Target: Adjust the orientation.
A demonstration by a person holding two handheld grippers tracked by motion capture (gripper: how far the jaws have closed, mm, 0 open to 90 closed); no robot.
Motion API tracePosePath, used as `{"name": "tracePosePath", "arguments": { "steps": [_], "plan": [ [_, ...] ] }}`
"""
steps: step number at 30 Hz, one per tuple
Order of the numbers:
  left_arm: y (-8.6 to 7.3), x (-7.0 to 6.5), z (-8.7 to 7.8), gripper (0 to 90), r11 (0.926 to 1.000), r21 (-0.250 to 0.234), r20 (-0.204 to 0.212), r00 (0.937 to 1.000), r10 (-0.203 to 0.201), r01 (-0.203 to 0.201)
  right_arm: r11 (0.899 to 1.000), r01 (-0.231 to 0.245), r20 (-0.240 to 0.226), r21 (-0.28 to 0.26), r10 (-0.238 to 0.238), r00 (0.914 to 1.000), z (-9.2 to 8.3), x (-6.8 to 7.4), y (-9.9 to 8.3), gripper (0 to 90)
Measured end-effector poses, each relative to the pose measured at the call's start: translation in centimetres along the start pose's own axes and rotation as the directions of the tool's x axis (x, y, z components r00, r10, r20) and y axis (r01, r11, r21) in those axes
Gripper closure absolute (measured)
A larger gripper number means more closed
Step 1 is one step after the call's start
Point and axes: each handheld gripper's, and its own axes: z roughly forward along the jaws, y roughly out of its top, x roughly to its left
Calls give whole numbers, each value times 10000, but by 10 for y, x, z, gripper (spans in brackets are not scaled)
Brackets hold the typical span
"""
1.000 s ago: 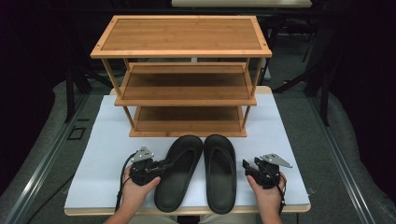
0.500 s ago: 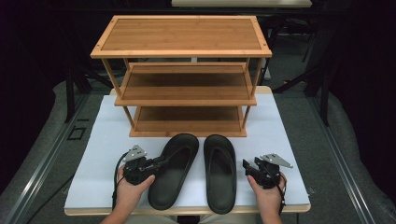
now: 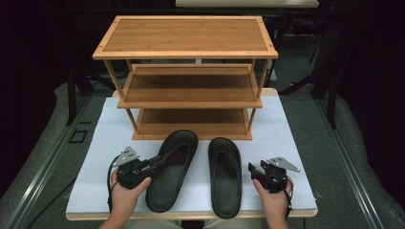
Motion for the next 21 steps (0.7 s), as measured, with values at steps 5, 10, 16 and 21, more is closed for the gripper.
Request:
{"name": "tracePosePath", "arguments": {
  "steps": [5,10,16,21],
  "plan": [
    [3,-2,-8,699,9993,-356,-84,9999,59,-62,10000,-52,-18,-10,52,10000,0,0,0,465],
    [8,-4,-19,700,9958,-916,-143,9999,58,-71,9999,-110,-33,-111,109,9999,0,-1,0,465],
    [13,-6,-31,700,9877,-1559,-298,9995,78,-124,9999,-112,-39,-128,111,9999,0,0,0,465],
    [17,-7,-41,701,9804,-1957,-429,9990,128,-209,9998,-131,-53,-142,130,9999,0,-1,0,465]
  ]
}}
